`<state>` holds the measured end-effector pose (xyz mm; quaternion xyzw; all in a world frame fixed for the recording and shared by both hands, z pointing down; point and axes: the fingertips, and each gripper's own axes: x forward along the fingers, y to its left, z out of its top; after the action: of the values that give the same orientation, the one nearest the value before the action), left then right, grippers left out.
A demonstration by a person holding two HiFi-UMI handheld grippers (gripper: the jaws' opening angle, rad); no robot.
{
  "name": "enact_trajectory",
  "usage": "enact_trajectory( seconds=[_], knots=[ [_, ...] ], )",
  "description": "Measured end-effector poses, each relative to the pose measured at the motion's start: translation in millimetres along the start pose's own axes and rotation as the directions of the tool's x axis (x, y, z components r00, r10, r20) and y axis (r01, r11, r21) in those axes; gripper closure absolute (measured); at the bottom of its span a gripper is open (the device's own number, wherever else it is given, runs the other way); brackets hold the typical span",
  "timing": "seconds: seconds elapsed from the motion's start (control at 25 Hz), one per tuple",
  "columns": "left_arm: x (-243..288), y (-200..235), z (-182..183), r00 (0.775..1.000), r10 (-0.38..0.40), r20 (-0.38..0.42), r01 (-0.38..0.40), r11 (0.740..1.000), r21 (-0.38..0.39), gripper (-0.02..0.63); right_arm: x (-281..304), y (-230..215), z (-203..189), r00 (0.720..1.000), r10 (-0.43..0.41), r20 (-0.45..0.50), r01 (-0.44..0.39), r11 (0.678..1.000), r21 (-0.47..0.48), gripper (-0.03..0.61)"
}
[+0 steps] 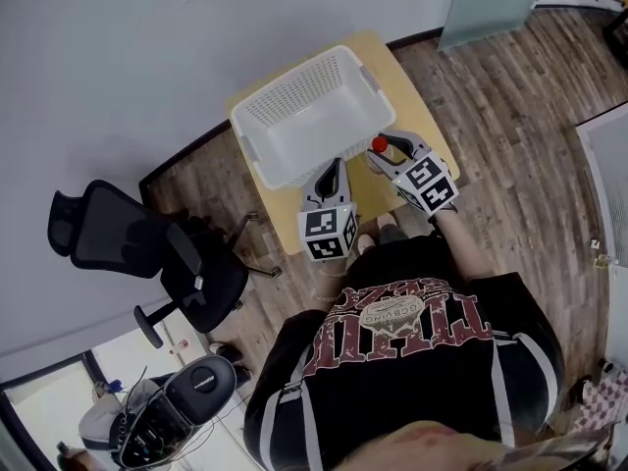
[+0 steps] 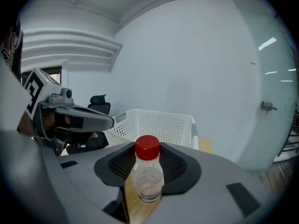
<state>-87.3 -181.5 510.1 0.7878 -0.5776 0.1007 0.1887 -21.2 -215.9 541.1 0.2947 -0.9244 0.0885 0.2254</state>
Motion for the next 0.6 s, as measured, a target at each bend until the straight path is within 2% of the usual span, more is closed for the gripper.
enact_trajectory(
  seconds=[0.6],
  knots=[
    [-3, -3, -5, 1.0, 0.015, -0.01, -0.015, 1.0, -0.007, 0.586, 15, 0, -25, 1.0, -0.003, -0.018, 0.003, 1.0, 0.005, 0.413]
  ],
)
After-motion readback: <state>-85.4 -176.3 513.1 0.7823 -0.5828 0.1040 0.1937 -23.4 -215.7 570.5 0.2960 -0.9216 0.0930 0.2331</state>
